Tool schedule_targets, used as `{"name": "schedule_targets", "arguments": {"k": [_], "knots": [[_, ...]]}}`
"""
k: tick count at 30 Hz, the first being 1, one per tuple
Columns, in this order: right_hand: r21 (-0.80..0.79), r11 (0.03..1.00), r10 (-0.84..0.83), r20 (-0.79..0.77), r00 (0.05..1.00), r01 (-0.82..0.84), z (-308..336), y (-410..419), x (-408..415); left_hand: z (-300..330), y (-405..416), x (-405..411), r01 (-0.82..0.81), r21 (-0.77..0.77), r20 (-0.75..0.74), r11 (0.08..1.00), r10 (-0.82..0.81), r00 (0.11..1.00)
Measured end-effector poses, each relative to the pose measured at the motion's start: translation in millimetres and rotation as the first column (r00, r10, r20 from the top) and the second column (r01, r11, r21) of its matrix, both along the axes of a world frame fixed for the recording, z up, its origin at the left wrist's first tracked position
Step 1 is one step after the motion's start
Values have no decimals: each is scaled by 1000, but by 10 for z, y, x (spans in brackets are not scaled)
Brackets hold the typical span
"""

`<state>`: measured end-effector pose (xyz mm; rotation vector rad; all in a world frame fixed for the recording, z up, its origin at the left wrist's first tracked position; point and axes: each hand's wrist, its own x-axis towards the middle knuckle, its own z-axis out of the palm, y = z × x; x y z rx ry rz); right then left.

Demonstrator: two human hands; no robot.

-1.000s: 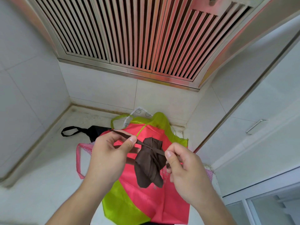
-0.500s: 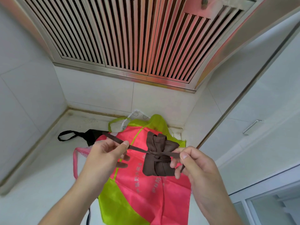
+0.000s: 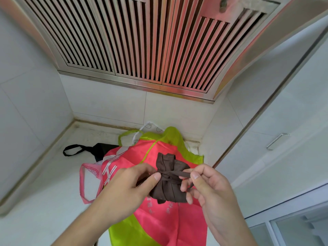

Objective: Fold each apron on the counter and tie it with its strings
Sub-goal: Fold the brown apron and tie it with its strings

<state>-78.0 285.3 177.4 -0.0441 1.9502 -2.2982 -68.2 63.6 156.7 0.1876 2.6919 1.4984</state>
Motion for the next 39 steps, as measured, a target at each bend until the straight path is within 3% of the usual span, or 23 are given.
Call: {"name": "schedule_targets", "arguments": {"k": [8,10,13,17,21,24,28,32,39], "knots": [[205,976,73,24,997,-76,-73,1,-44,-84,31,25,-7,10,-48,1000,8,999],[391,908,152,32,988,-153,-54,-16,-35,-85,55,56,-6,19,-55,1000,7,998],[655,747,221,-81,972,-115,-34,-63,-17,-76,74,92,2,47,-39,999,0,999],[676,736,183,-152,971,-32,-42,-104,-16,-19,76,110,-35,199,46,979,27,999],[658,753,144,-169,975,3,-68,-94,2,-43,8,101,-45,122,1,991,45,999],[653,757,98,-172,980,39,-91,-50,6,-99,-56,73,-61,153,33,986,57,998],[685,728,116,-147,982,17,-98,24,6,-78,-32,87,30,315,230,949,-107,967],[700,714,106,-146,984,27,-100,55,20,-7,-83,88,44,337,349,940,-168,922],[706,708,104,-124,987,14,-111,19,29,226,-215,108,372,264,365,890,-450,815]]}}
